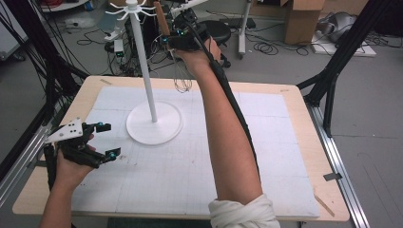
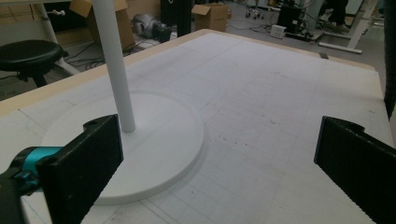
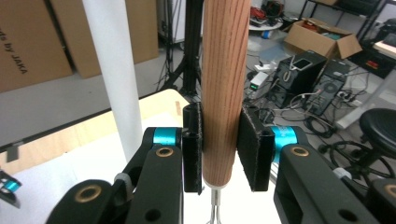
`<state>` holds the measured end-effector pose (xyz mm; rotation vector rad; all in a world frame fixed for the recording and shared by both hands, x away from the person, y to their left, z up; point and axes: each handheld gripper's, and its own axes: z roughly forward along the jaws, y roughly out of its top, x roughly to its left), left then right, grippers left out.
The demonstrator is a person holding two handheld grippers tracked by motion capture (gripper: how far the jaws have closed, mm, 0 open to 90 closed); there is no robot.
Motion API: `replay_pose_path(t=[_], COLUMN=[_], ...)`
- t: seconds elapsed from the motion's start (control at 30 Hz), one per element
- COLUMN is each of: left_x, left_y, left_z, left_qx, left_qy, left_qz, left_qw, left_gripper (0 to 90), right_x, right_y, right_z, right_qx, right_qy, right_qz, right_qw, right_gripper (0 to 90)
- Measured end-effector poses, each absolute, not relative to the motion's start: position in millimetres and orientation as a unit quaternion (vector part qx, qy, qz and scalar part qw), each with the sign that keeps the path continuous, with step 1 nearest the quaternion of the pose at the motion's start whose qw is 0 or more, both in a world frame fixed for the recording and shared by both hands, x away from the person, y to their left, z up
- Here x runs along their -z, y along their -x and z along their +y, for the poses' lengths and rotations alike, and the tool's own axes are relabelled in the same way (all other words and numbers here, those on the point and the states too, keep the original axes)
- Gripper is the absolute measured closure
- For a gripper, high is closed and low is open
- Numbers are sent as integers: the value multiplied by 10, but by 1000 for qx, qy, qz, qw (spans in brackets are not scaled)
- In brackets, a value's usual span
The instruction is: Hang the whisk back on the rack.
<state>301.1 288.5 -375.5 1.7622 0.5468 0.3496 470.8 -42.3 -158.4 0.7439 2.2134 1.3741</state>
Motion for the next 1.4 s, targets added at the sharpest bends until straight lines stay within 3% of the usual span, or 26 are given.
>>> replay_pose_path(t=[0.83,1.4], left_x=[3763,3773], left_y=[-3020,-3023], left_z=[2885,2870], left_qx=[-149,-148], left_qy=[-760,-761], left_qz=[234,234], left_qw=[588,588], left_gripper=[18,18], right_x=[1568,1535], right_y=[-4633,-4727], right_z=[-349,-376], right_qx=[-481,-469], right_qy=[-246,-269], right_qz=[806,807], right_qw=[243,238], right_gripper=[709,720])
